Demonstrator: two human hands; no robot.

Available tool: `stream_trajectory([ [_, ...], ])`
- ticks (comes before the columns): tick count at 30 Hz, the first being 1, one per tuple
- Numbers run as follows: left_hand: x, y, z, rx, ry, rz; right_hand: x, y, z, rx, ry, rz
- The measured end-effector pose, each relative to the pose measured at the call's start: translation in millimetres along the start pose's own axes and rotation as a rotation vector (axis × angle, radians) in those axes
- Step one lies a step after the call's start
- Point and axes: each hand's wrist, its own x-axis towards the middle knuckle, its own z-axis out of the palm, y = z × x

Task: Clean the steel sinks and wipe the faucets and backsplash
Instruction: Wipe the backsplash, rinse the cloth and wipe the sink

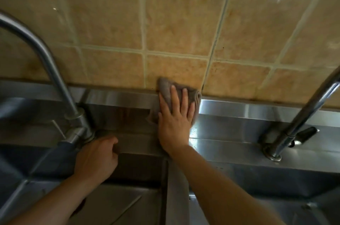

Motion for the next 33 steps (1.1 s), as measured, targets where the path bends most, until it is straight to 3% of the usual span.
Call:
stream_trajectory([
  [4,-6,-23,6,-0.013,-0.032,-0.074,-6,47,-14,-0.131,-0.06,-0.221],
  [7,-9,-30,8,-0.097,-0.043,-0.034,-17,95,-29,-0.146,-0.009,-0.071],
  [9,-6,-35,7,-0.113,-0.053,0.009,-18,91,-25,-0.111,0.015,0.029],
  [13,-1,-41,5,-0.156,-0.059,0.031,-6,22,1,-0.068,0.042,-0.073],
  [19,-7,-53,8,-0.201,-0.053,0.12,26,-105,26,-0.119,-0.078,-0.353],
  [22,-4,-57,5,-0.203,-0.058,0.152,40,-136,31,-0.129,-0.182,-0.485],
  [26,-6,-57,3,-0.225,-0.098,0.148,43,-96,21,-0.228,-0.176,-0.614],
  [30,-15,-65,-3,-0.237,-0.112,0.146,24,-34,7,-0.28,-0.112,-0.532],
  [33,-25,-74,-3,-0.243,-0.133,0.168,19,-41,8,-0.274,-0.099,-0.458],
])
